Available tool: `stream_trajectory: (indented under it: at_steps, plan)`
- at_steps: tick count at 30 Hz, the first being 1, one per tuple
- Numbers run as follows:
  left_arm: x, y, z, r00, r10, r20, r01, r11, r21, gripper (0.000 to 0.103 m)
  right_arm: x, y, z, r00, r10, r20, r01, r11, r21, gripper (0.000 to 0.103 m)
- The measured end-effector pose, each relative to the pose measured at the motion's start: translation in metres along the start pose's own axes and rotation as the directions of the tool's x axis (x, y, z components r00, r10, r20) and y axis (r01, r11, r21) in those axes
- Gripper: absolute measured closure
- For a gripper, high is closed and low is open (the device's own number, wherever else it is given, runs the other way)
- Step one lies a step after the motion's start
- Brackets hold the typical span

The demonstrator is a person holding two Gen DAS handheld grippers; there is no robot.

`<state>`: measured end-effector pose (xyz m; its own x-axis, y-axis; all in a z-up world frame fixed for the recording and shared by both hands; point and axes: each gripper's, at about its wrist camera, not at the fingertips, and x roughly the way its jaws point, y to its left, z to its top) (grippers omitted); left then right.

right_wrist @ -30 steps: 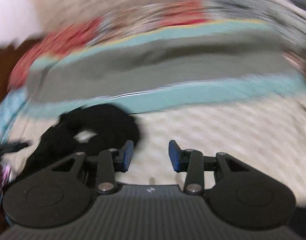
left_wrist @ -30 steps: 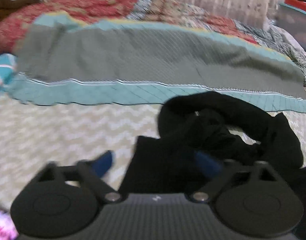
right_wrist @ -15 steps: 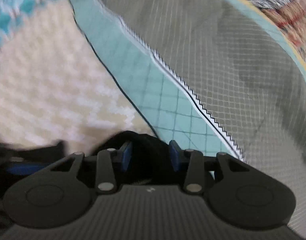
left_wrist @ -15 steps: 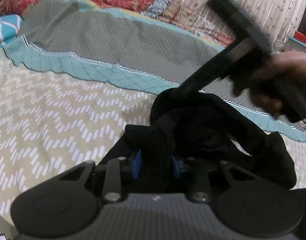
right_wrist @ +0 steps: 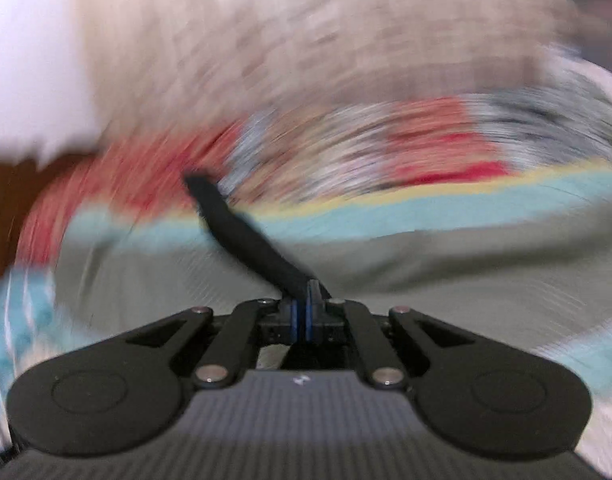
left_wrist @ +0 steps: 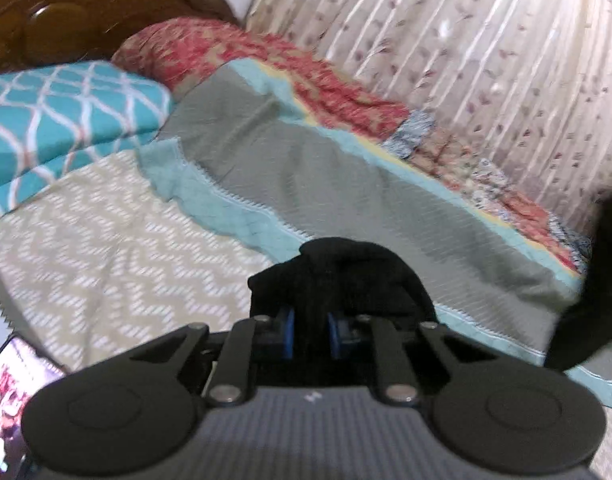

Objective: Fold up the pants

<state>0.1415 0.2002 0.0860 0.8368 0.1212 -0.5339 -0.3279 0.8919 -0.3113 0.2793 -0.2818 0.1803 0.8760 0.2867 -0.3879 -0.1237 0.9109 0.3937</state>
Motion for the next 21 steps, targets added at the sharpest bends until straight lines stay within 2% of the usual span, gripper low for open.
stream_trajectory:
  at_steps: [2, 3, 5, 7, 9, 11, 13, 15, 17, 21]
  plan:
    - [0.011, -0.001, -0.004, 0.999, 0.030, -0.042, -0.030, 1.000, 0.005, 0.089, -0.040, -0.049, -0.011, 0.998, -0.060, 0.031, 0.056, 0.993, 0.102, 0.097]
    - [0.015, -0.003, -0.008, 0.997, 0.051, -0.057, -0.050, 0.999, 0.021, 0.089, -0.060, -0.073, -0.022, 0.993, -0.115, 0.036, 0.110, 0.985, 0.134, 0.097]
    - [0.020, -0.009, -0.016, 0.993, 0.092, -0.077, -0.088, 0.994, 0.060, 0.089, -0.083, -0.104, -0.046, 0.977, -0.212, 0.026, 0.206, 0.966, 0.154, 0.097]
    - [0.021, -0.014, -0.026, 0.991, 0.098, -0.091, -0.091, 0.993, 0.079, 0.089, -0.102, -0.136, -0.074, 0.944, -0.329, -0.018, 0.326, 0.925, 0.197, 0.096]
    - [0.016, -0.016, -0.032, 0.991, 0.087, -0.098, -0.080, 0.994, 0.077, 0.089, -0.115, -0.168, -0.107, 0.905, -0.411, -0.110, 0.425, 0.864, 0.270, 0.096]
    - [0.009, -0.015, -0.032, 0.993, 0.087, -0.086, -0.081, 0.994, 0.066, 0.089, -0.126, -0.186, -0.132, 0.898, -0.413, -0.152, 0.439, 0.830, 0.344, 0.096]
    - [0.002, -0.010, -0.026, 0.995, 0.062, -0.075, -0.059, 0.998, 0.034, 0.089, -0.132, -0.188, -0.141, 0.899, -0.412, -0.152, 0.438, 0.823, 0.361, 0.097]
    - [-0.014, -0.003, -0.015, 0.999, 0.016, -0.043, -0.017, 0.999, -0.028, 0.089, -0.142, -0.181, -0.130, 0.913, -0.395, -0.096, 0.400, 0.829, 0.390, 0.097]
    - [-0.030, 0.004, -0.007, 1.000, -0.020, -0.008, 0.020, 0.996, -0.085, 0.089, -0.156, -0.170, -0.109, 0.931, -0.366, -0.002, 0.329, 0.834, 0.443, 0.097]
    - [-0.055, 0.023, 0.005, 0.998, -0.036, 0.042, 0.043, 0.982, -0.183, 0.089, -0.165, -0.143, -0.053, 0.936, -0.310, 0.166, 0.208, 0.868, 0.450, 0.097]
